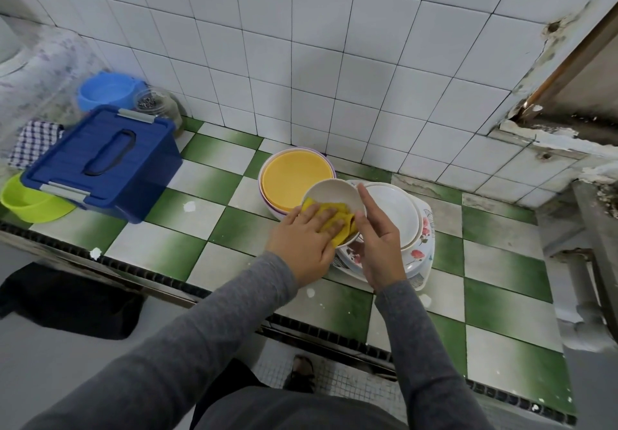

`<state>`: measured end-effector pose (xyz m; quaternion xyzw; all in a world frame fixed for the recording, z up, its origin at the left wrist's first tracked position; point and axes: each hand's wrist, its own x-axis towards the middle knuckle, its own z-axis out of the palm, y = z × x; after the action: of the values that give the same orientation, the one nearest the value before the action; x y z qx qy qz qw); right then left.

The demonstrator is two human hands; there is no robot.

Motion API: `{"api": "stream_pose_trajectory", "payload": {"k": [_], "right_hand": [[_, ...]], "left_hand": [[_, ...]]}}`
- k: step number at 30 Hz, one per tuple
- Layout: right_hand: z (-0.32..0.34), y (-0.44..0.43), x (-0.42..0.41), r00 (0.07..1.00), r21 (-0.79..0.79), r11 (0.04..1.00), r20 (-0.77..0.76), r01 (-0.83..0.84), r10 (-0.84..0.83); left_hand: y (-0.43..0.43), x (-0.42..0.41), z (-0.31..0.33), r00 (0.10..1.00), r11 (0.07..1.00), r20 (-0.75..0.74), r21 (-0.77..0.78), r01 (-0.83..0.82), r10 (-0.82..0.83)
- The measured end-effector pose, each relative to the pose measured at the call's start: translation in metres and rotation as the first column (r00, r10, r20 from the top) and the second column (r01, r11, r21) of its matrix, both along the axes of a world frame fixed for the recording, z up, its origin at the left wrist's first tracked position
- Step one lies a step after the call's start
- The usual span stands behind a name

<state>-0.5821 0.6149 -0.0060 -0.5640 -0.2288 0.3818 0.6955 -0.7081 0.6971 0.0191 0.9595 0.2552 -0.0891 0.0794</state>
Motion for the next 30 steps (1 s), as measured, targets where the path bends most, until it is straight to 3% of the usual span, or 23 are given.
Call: {"api": "stream_pose_trajectory", "payload": {"k": [3,11,15,18,20,25,30], "right_hand": [[0.004,0.002,0.002,1.000,0.014,1.000,-0.008,0.017,-0.016],[0.002,0.003,-0.009,0.990,0.005,1.000,-0.137,0.020,-0.019],[0.006,0.003,-0.006,0.994,0.021,1.000,-0.113,0.001,0.001],[0.007,0.003,-0.009,0.991,0.009,1.000,-0.131,0.005,-0.004],[0.009,0.003,-0.009,0.991,0.012,1.000,-0.133,0.019,-0.017],[0.011,0.000,0.002,0.990,0.031,0.999,-0.135,0.039,-0.035],[0.007,-0.002,0.002,0.987,0.016,0.998,-0.155,0.053,-0.050]], "left_hand": [[-0.004,0.006,-0.003,0.999,0.999,0.005,-0.012,-0.045,0.045],[0.007,0.023,-0.009,0.994,0.979,0.112,-0.203,0.027,-0.004],[0.009,0.024,-0.010,0.994,0.986,0.110,-0.161,0.029,-0.012],[0.006,0.024,-0.009,0.998,0.999,0.037,0.005,-0.053,0.053],[0.003,0.026,-0.008,0.995,0.995,0.069,0.055,-0.082,0.079],[0.013,0.018,-0.004,0.948,0.992,0.316,-0.095,0.081,-0.047],[0.015,0.014,0.000,0.974,0.977,0.158,-0.110,0.181,-0.162]]}}
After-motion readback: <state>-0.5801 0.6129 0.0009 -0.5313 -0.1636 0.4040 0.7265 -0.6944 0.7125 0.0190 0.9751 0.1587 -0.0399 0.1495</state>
